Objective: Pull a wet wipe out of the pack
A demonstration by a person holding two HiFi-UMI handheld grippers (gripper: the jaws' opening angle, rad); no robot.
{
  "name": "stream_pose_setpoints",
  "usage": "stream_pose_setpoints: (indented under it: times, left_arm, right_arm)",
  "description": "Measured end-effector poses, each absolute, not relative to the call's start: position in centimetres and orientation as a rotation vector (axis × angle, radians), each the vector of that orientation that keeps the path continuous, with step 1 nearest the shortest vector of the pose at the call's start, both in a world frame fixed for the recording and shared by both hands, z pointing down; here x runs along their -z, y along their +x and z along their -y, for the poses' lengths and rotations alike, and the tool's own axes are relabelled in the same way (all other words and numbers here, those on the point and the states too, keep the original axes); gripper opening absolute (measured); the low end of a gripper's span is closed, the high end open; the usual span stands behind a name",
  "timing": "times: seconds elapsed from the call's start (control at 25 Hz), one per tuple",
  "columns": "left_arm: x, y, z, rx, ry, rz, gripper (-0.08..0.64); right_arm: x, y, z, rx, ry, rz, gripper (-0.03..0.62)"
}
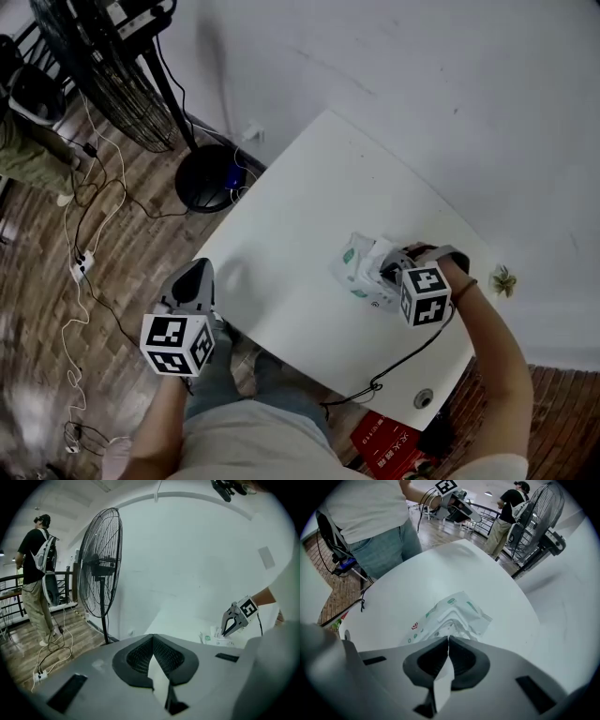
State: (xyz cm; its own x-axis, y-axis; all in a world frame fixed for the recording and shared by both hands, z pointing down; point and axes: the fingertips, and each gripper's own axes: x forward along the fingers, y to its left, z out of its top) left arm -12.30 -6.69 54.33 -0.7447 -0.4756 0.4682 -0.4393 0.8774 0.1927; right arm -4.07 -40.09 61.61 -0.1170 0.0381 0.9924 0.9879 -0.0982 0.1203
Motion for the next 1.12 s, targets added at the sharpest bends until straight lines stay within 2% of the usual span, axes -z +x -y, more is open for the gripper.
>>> stream_pose_setpoints:
  times: [1.12]
  left_arm:
    - [-49.5, -14.7, 9.2, 0.147, 1.034, 2.516, 0.0]
  right_arm:
    - [-51.4, -3.0, 41.4, 1.242, -0.706, 1.579, 0.008]
